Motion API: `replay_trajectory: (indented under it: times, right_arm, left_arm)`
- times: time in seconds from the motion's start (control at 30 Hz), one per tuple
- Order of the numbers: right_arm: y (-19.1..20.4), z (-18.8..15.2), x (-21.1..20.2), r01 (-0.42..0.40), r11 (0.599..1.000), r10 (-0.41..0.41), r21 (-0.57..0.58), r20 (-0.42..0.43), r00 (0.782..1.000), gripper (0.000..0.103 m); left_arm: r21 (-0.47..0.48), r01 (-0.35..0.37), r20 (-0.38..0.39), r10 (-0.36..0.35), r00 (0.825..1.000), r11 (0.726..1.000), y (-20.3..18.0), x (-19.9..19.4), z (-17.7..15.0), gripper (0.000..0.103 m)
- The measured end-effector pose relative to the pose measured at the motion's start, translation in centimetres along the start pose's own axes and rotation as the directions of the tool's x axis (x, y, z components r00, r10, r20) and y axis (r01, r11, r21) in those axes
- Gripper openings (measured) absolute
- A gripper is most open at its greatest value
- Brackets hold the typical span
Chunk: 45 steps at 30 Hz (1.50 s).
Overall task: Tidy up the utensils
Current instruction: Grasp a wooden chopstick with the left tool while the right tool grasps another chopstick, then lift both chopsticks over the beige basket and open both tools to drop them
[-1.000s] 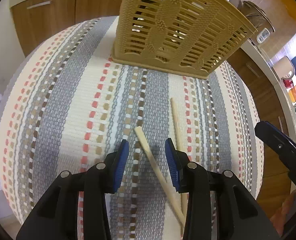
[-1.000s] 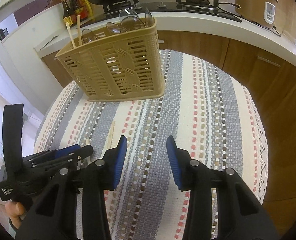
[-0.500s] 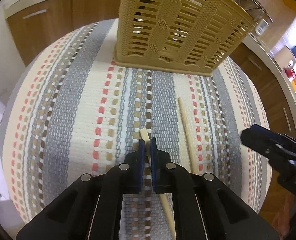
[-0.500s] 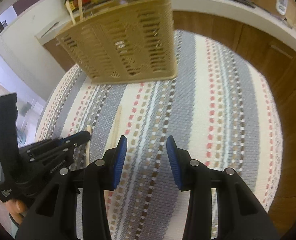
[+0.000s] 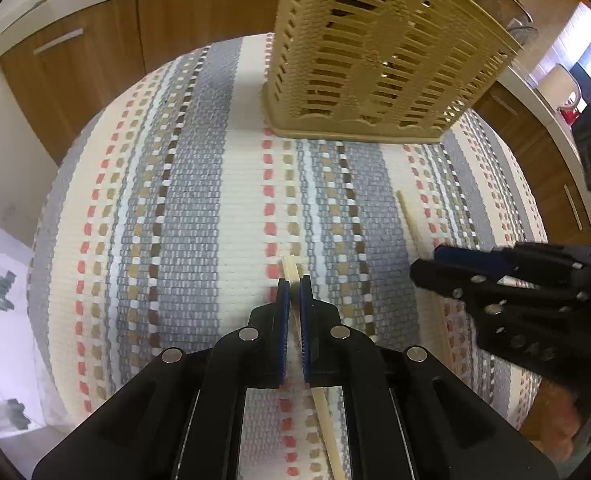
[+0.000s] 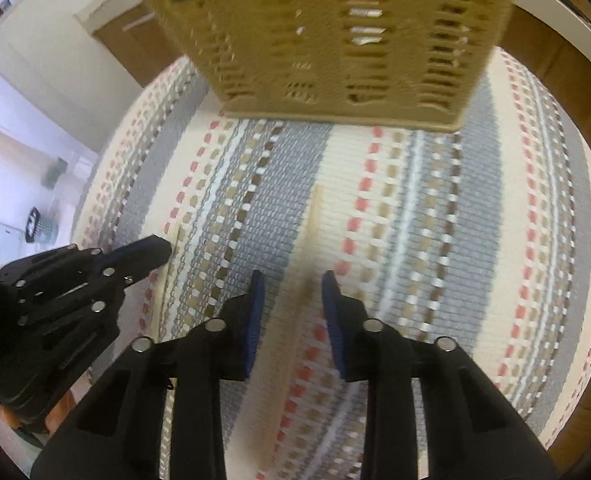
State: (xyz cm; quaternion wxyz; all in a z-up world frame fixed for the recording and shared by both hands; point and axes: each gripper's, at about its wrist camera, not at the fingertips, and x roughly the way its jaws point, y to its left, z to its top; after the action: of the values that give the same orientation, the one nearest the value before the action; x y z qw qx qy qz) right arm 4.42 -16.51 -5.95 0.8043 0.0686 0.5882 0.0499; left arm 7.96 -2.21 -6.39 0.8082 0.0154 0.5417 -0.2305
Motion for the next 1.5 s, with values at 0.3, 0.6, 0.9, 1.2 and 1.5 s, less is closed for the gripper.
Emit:
replay_trajectory:
  times: [0.3,0.6,0.9,1.2,1.5]
  right_arm:
    - [-1.3,-1.4,-0.6,0.104,0.994,-0.104,-0.025,-0.012,0.994,0.005]
    - [0.1,-1.4,-0.2,0.155,0.982,-0.160,-0.110,-0.037,0.986,0.006]
    - [-1.2,-2.3,-1.2,0.093,0.991,-0.092,-0.095,0.014,0.996,0.004]
    - [-1.9,-3.6,-6.9,0.023,0.994,-0.002,-0.110,0.191,0.982,0.004]
    - [-1.6,-4.1,-11.1,-0.037,0.994,0.066,-0.100,0.304,0.950,0.004]
  left_arm:
    - [0.019,0.024,-0.016,-0.024,1.000,1.000,0.4,0.4,0.3,0.005]
    - [0.049,0.003,-0.035,-0.001,0.999,0.999,-1.2,1.0,0.4,0.019]
    - [0.040,-0.025,0.016,0.024,1.000,0.999,-1.3,0.5,-0.2,0.004]
    - [0.029,0.007,0.251,-0.014,0.968,1.000,-2.0,-6.2,-0.4,0.004]
    - [0.065,-0.023,0.418,-0.006,0.908,0.998,-4.8,-11.0,-0.1,0.004]
